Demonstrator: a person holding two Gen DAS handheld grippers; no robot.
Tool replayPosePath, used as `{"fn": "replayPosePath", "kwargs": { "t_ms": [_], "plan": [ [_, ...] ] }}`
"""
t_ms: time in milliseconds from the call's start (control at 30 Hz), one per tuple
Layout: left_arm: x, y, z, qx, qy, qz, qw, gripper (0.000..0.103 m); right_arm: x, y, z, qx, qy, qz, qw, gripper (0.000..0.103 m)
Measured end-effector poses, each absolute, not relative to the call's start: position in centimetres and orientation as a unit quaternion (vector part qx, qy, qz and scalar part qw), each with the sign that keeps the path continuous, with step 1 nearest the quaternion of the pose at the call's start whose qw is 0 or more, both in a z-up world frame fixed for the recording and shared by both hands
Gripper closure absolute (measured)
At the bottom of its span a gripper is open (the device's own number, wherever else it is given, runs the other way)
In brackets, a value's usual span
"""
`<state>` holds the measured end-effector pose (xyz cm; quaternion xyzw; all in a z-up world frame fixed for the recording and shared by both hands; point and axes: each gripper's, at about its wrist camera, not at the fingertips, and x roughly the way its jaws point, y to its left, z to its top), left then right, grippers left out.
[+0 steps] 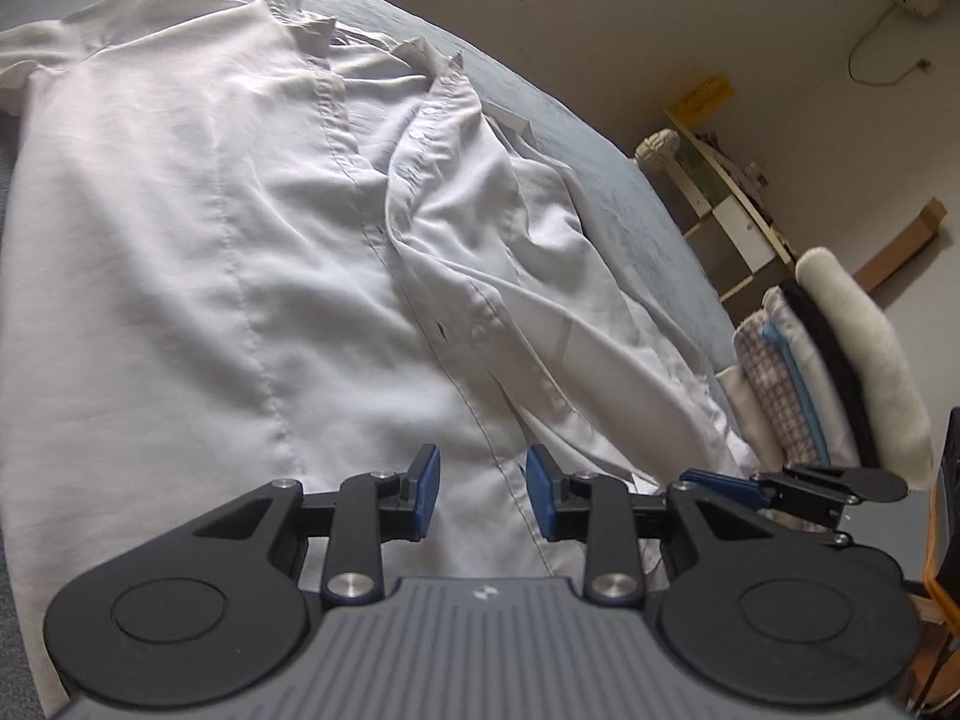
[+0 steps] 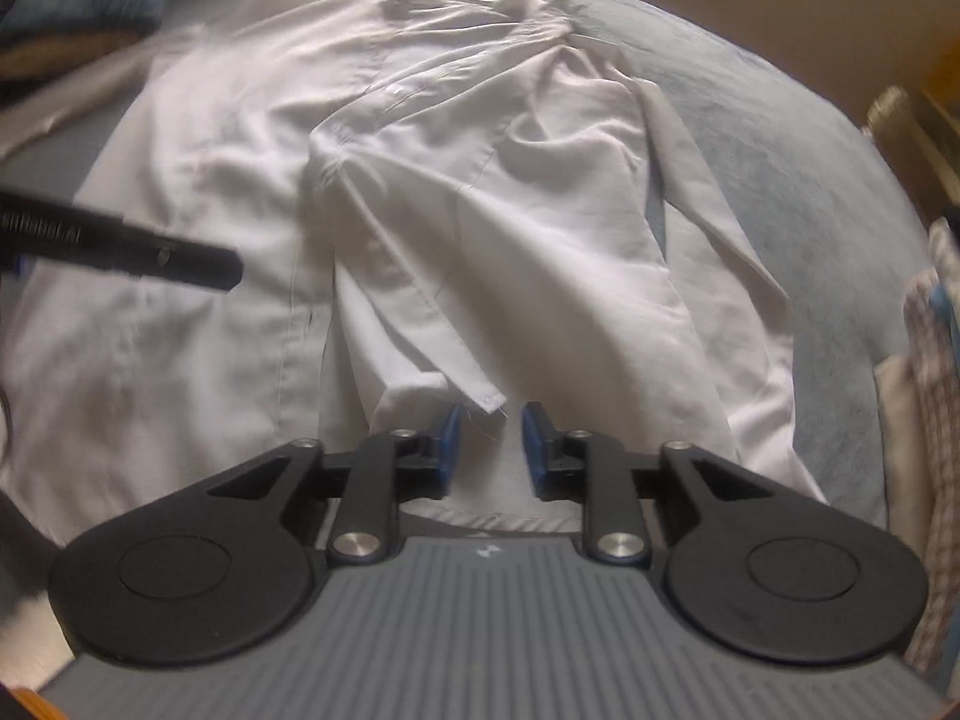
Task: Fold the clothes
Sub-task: 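Pinch the button placket with the left gripper while the right gripper pinches the front panel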
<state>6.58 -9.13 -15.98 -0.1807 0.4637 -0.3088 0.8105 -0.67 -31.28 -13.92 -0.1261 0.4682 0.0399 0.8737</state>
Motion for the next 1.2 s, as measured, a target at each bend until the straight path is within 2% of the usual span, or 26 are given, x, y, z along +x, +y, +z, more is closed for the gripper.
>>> {"fn": "replayPosePath", "kwargs": {
  "t_ms": [267, 400, 500, 667, 733, 933, 1200],
  "plan": [
    [6.1, -10.2, -16.3, -0.159, 0.471, -0.322, 0.806, 0.071, -0.3, -31.6, -14.3, -0.145, 0.443, 0.063, 0.882, 0.081],
    [6.0, -10.3, -16.3, -0.157, 0.473, -0.326, 0.804, 0.071, -0.1, -31.7, -14.0, -0.149, 0.43, 0.073, 0.887, 0.096],
    [6.1, -10.1, -16.3, -0.169, 0.477, -0.33, 0.797, 0.071, 0.0, -32.1, -12.9, -0.117, 0.419, 0.083, 0.896, 0.101],
    [6.7, -8.8, -17.3, -0.268, 0.503, -0.357, 0.74, 0.067, -0.1, -32.0, -11.3, -0.061, 0.414, 0.118, 0.9, 0.103],
    [7.1, -8.1, -17.8, -0.319, 0.509, -0.364, 0.711, 0.062, -0.4, -31.1, -10.9, -0.064, 0.415, 0.14, 0.897, 0.103],
    [8.1, -6.2, -20.4, -0.451, 0.53, -0.357, 0.623, 0.061, -1.6, -27.7, -10.4, -0.085, 0.426, 0.198, 0.879, 0.103],
    [8.7, -5.8, -22.2, -0.493, 0.548, -0.35, 0.578, 0.059, -2.8, -24.7, -9.8, -0.115, 0.431, 0.23, 0.865, 0.103]
  ]
}}
